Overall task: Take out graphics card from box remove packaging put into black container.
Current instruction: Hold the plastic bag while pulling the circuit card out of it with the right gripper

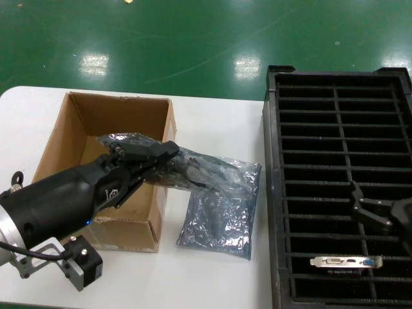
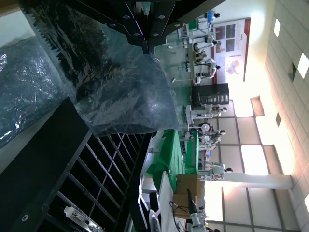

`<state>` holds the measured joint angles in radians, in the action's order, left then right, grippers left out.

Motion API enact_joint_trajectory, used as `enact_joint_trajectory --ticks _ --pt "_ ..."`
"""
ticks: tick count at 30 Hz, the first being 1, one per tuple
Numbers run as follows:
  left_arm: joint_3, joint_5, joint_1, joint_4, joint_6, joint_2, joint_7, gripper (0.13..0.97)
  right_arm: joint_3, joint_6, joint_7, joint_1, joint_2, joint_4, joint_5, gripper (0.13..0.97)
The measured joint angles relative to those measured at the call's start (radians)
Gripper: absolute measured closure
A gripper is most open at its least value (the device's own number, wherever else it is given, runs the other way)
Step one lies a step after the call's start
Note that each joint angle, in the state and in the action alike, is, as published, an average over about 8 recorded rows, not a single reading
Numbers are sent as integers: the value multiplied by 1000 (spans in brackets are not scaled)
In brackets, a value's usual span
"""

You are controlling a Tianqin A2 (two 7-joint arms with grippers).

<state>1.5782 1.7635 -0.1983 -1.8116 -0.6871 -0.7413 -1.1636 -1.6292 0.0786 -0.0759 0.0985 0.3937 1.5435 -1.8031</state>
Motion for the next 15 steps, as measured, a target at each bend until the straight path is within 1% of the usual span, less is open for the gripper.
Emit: enact_joint_trajectory --ticks 8,15 --pt "0 0 0 0 0 0 0 957 -1 125 80 40 -12 -5 -11 158" --pt "0 0 0 0 0 0 0 957 17 281 215 49 -34 -1 -56 242"
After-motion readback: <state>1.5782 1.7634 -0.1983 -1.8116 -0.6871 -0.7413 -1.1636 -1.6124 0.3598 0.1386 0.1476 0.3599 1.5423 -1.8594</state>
